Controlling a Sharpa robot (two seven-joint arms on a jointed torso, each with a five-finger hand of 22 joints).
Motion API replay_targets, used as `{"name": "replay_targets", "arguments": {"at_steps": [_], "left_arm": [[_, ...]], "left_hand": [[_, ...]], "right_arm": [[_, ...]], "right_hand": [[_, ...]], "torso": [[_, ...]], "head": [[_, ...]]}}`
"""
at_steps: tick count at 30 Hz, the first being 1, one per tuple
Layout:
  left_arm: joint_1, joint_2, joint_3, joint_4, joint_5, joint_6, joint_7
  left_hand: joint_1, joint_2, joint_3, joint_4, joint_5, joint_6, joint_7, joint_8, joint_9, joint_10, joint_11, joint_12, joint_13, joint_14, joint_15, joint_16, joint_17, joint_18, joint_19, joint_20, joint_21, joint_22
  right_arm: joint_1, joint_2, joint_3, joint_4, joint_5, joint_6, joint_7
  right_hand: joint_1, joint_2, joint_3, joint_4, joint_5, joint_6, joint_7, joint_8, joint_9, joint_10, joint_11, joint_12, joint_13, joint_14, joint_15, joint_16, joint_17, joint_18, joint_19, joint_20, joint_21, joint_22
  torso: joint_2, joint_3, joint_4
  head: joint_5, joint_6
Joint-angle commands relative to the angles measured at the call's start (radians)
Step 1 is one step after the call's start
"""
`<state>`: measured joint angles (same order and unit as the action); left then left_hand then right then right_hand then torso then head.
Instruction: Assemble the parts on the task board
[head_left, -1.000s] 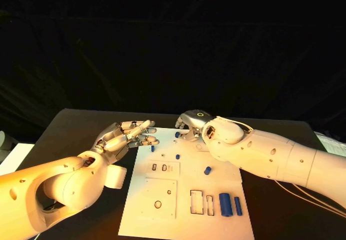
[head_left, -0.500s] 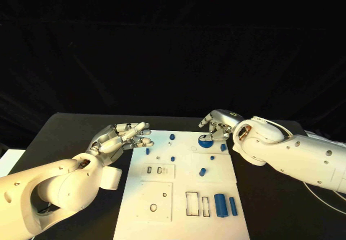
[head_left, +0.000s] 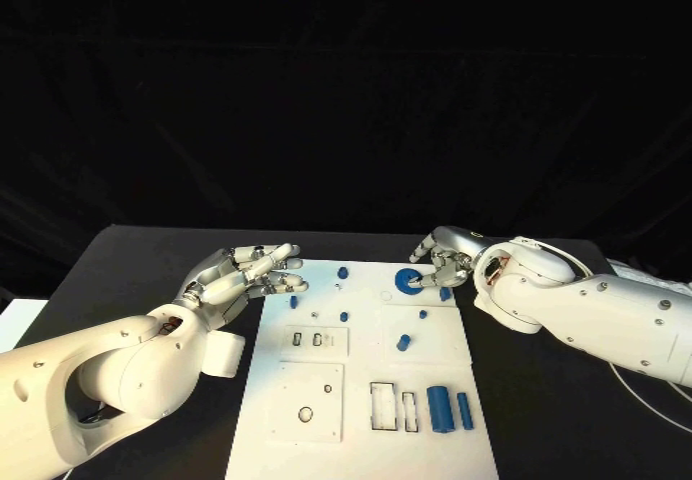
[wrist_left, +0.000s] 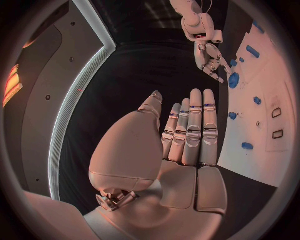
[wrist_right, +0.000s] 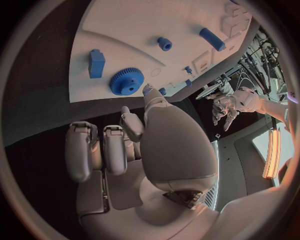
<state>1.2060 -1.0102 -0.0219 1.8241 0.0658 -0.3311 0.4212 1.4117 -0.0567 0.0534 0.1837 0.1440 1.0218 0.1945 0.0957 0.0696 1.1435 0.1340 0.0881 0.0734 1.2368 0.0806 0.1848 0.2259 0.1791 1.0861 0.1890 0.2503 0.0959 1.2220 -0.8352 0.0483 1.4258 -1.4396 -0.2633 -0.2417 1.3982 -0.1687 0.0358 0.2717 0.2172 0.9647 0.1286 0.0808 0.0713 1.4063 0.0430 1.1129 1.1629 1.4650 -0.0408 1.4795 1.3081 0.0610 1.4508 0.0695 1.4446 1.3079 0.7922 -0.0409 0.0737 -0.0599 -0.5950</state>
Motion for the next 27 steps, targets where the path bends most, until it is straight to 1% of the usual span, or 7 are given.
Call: {"name": "replay_targets", "arguments": {"at_steps": [1,5,10,15,21,23,27], "left_arm": [[0.001,0.003,0.0,0.0,0.002,0.023,0.003],[0.001,0.003,0.0,-0.001,0.002,0.023,0.003],[0.001,0.004,0.0,-0.002,0.002,0.023,0.002],[0.001,0.005,0.0,-0.003,0.002,0.024,0.002],[0.001,0.006,0.0,-0.004,0.002,0.024,0.002],[0.001,0.006,0.0,-0.005,0.002,0.024,0.002],[0.001,0.006,0.0,-0.005,0.002,0.025,0.001]], "left_hand": [[0.005,0.006,-0.002,-0.006,-0.003,-0.001,0.003,-0.007,0.0,-0.005,0.003,-0.004,-0.001,0.005,-0.001,-0.004,0.001,0.004,0.008,0.0,-0.006,-0.001],[0.005,0.006,-0.002,-0.006,-0.003,-0.001,0.003,-0.007,0.0,-0.005,0.003,-0.004,-0.001,0.005,-0.001,-0.004,0.001,0.004,0.008,0.0,-0.006,-0.001],[0.005,0.006,-0.002,-0.006,-0.003,-0.001,0.003,-0.007,0.0,-0.005,0.003,-0.004,-0.001,0.005,-0.001,-0.004,0.001,0.004,0.008,0.0,-0.006,-0.001],[0.005,0.006,-0.002,-0.006,-0.003,-0.001,0.003,-0.007,0.0,-0.005,0.003,-0.004,-0.001,0.005,-0.001,-0.004,0.001,0.004,0.008,0.0,-0.006,-0.001],[0.005,0.006,-0.002,-0.006,-0.003,-0.001,0.003,-0.007,0.0,-0.005,0.003,-0.004,-0.001,0.005,-0.001,-0.004,0.001,0.004,0.008,0.0,-0.006,-0.001],[0.005,0.006,-0.002,-0.006,-0.003,-0.001,0.003,-0.007,0.0,-0.005,0.003,-0.004,-0.001,0.005,-0.001,-0.004,0.001,0.004,0.008,0.0,-0.006,-0.001],[0.005,0.006,-0.002,-0.006,-0.003,-0.001,0.003,-0.007,0.0,-0.005,0.003,-0.004,-0.001,0.005,-0.001,-0.004,0.001,0.004,0.008,0.0,-0.006,-0.001]], "right_arm": [[-0.006,0.008,0.0,-0.007,0.006,0.047,-0.022],[-0.01,0.016,0.0,-0.019,-0.001,0.059,-0.025],[-0.013,0.02,0.0,-0.023,-0.006,0.065,-0.025],[-0.014,0.025,0.0,-0.025,-0.015,0.065,-0.026],[-0.014,0.027,0.0,-0.032,-0.023,0.054,-0.027],[-0.015,0.029,0.0,-0.035,-0.024,0.052,-0.027],[-0.015,0.035,0.0,-0.039,-0.033,0.051,-0.029]], "right_hand": [[0.009,0.002,-0.001,0.006,0.006,0.005,0.005,0.005,0.002,0.008,-0.001,0.011,0.013,0.08,0.008,0.004,0.126,-0.007,0.008,0.002,0.006,0.004],[0.017,0.007,0.0,0.003,0.01,0.01,0.004,0.009,0.002,0.014,-0.001,0.038,0.043,0.081,0.008,0.009,0.134,-0.008,0.01,0.002,0.009,0.01],[0.022,0.011,0.002,0.0,0.012,0.016,0.003,0.012,0.003,0.02,-0.001,0.061,0.066,0.082,0.008,0.014,0.141,-0.009,0.012,0.002,0.012,0.016],[0.028,0.019,0.005,-0.005,0.014,0.024,0.002,0.017,0.004,0.025,-0.002,0.081,0.088,0.083,0.007,0.019,0.148,-0.011,0.014,0.002,0.016,0.023],[0.04,0.05,0.022,-0.021,0.017,0.043,-0.001,0.025,0.005,0.033,-0.005,0.106,0.117,0.085,0.005,0.027,0.159,-0.014,0.02,0.0,0.024,0.039],[0.044,0.061,0.031,-0.027,0.006,0.049,-0.001,0.026,0.005,0.035,-0.006,0.112,0.126,0.086,0.005,0.029,0.163,-0.014,0.022,0.0,0.027,0.043],[0.045,0.072,0.043,-0.035,-0.01,0.064,-0.003,0.03,0.005,0.04,-0.007,0.125,0.14,0.087,0.004,0.033,0.169,-0.016,0.026,-0.001,0.031,0.052]], "torso": [[0.0,0.0004,-0.0004],[0.0,-0.0013,-0.0002],[0.0,0.0,-0.0004],[0.0,-0.0009,-0.0001],[0.0,-0.0009,0.0001],[0.0,-0.0015,-0.0003],[0.0,-0.001,0.0008]], "head": [[0.002,-0.002],[0.0,-0.005],[0.003,-0.008],[0.002,-0.009],[0.0,-0.009],[0.001,-0.011],[0.0,-0.013]]}}
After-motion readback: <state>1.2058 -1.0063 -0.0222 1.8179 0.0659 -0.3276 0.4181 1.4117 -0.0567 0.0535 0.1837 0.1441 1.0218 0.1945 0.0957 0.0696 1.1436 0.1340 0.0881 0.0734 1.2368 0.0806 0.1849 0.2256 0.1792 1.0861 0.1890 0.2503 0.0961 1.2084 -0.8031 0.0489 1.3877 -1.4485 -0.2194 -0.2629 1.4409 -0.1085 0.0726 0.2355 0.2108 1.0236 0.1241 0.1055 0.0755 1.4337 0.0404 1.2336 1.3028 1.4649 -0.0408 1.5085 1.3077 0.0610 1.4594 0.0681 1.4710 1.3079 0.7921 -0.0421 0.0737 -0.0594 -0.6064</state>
